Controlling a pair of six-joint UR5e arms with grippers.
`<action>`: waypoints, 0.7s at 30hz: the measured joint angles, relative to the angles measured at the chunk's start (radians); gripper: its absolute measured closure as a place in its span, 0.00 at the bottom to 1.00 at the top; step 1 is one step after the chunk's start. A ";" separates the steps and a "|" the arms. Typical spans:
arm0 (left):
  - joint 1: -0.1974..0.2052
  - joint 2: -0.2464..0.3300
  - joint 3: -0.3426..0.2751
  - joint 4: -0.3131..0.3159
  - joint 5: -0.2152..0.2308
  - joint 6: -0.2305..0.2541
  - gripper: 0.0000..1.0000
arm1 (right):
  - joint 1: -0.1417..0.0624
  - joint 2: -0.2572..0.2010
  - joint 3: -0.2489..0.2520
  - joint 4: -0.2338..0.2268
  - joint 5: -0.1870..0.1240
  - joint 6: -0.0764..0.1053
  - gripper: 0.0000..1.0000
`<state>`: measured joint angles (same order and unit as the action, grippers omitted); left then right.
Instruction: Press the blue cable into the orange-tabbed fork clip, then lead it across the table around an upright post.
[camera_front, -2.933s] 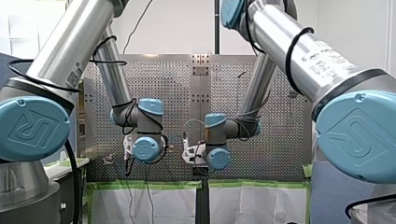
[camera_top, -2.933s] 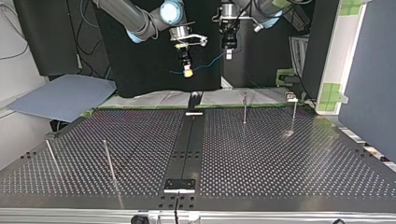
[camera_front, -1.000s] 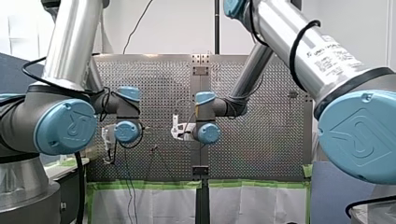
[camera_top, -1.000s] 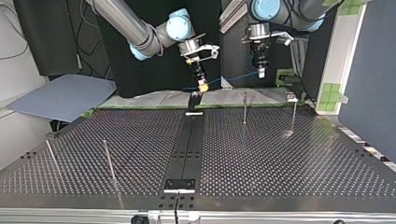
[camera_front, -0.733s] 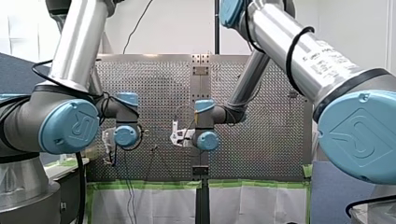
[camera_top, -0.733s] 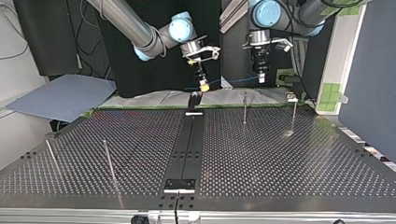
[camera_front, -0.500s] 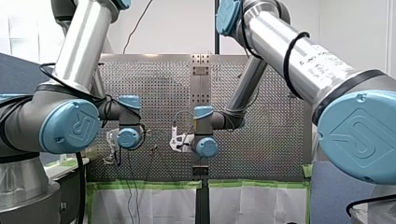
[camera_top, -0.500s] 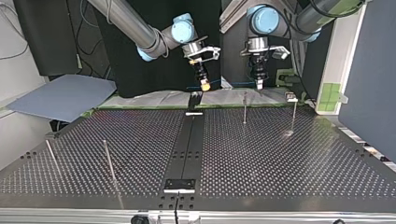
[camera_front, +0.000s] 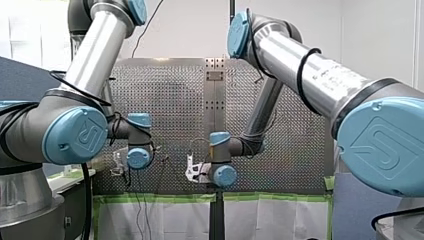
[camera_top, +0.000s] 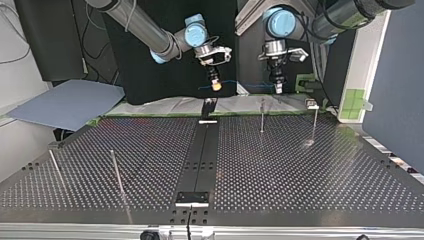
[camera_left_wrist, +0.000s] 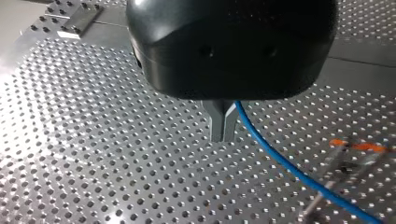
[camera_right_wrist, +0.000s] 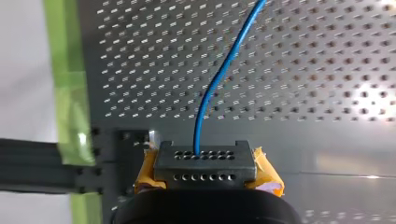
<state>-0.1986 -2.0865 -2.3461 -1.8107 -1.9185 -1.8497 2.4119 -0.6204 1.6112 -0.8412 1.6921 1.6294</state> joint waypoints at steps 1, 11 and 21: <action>0.000 -0.009 -0.002 0.008 -0.001 -0.001 1.00 | -0.002 0.008 -0.001 0.000 0.000 0.000 1.00; 0.000 -0.101 -0.004 0.100 0.007 0.004 1.00 | -0.022 0.085 -0.026 0.018 -0.001 0.000 1.00; 0.014 -0.184 0.029 0.129 0.059 -0.010 1.00 | -0.042 0.092 -0.093 0.079 0.000 -0.015 1.00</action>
<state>-0.1844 -2.2702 -2.3171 -1.6821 -1.8598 -1.8599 2.3696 -0.5279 1.5177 -0.7623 1.6923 1.6143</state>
